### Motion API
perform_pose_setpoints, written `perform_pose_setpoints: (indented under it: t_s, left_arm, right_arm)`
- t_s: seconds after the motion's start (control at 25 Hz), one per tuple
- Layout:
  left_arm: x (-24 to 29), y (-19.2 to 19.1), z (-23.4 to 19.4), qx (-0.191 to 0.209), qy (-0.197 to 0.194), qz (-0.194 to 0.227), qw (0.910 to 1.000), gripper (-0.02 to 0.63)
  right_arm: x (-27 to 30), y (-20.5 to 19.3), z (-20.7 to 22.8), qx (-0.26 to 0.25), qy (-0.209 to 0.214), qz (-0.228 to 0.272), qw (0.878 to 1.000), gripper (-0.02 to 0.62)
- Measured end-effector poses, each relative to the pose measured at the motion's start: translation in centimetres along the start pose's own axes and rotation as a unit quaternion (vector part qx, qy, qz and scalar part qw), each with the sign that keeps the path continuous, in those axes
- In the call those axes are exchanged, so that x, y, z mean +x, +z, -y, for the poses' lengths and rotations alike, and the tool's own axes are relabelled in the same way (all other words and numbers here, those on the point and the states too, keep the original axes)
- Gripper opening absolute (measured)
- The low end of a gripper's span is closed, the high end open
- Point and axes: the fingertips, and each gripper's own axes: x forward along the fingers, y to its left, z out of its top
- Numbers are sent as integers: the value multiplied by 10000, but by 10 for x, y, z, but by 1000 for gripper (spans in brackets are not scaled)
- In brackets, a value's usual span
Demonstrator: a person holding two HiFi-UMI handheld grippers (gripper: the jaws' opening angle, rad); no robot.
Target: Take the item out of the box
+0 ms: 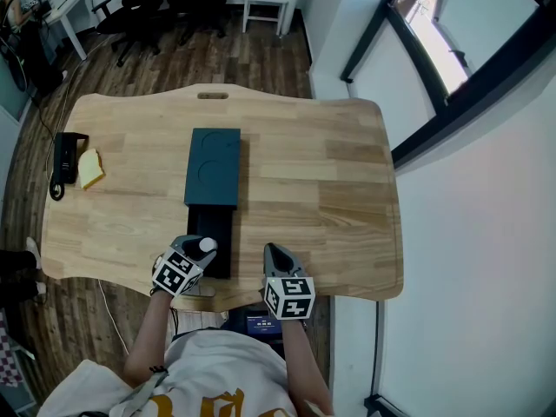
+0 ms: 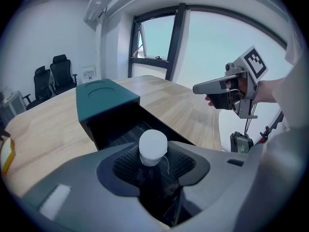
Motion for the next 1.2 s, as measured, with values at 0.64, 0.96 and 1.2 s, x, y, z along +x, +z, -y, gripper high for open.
perform_pose_setpoints:
  t_s: [0.64,0.96,1.2]
  left_arm:
    - [-30,34,-15,-1129,-250,737,9906,171]
    - [-62,61,-20,-898,102,1198,9887,172]
    - [-91,79,-21,-987,144,1774,9791,171]
  right_arm:
    - [-19,44,-21,-104,100,527,9985,6]
    - [-26,63,-31,-281,186,781,9964,6]
    - [-41,70,-34,-188,169,1057,9941,6]
